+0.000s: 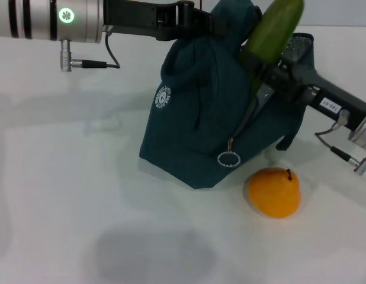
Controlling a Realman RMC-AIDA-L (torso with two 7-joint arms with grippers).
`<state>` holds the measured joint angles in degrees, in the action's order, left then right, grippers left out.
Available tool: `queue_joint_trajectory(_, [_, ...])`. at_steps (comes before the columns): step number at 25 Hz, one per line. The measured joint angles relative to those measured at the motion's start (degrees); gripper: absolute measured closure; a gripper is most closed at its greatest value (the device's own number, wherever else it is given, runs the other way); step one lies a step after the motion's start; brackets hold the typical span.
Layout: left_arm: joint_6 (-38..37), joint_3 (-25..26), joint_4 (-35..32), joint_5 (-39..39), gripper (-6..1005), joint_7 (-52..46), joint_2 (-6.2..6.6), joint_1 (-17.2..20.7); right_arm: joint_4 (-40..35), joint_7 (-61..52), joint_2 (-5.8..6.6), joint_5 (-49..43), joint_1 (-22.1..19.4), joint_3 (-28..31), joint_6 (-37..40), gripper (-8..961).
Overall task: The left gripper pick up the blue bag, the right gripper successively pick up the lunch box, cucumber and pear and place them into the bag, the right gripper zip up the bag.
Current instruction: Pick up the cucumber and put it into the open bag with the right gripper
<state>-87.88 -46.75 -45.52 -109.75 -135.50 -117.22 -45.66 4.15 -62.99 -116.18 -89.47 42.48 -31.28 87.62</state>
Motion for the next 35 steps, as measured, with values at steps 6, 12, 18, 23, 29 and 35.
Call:
queue_joint_trajectory(6, [0.0,0.0,0.25,0.03,941,0.06,0.08,0.45,0.76,-1.81,0.0,-3.52,0.35,-0.55,-0.79,300])
queue_joint_trajectory(12, [0.0,0.0,0.52,0.08,941,0.06,0.25,0.49,0.34,-4.03,0.0,-6.37,0.03,-0.78,-0.8,293])
queue_joint_trajectory(18, [0.0,-0.01,0.53,0.08,940,0.01,0.32,0.32,-1.47,-5.99,0.07,-8.47,-0.46,-1.38,-0.64,287])
queue_joint_trajectory(23, [0.0,-0.01,0.53,0.08,940,-0.07,0.27,0.3,-3.12,-6.35,0.12,-8.21,-2.08,-1.03,1.39,282])
queue_joint_trajectory(29, [-0.05,0.0,0.53,0.08,940,-0.11,0.33,0.42,-5.98,-9.49,0.32,-7.87,-3.52,-0.83,3.16,275])
queue_joint_trajectory(35, [-0.1,-0.01,0.53,0.08,940,0.0,0.27,0.27,-10.03,-15.52,0.52,-8.82,-3.81,-3.31,1.65,259])
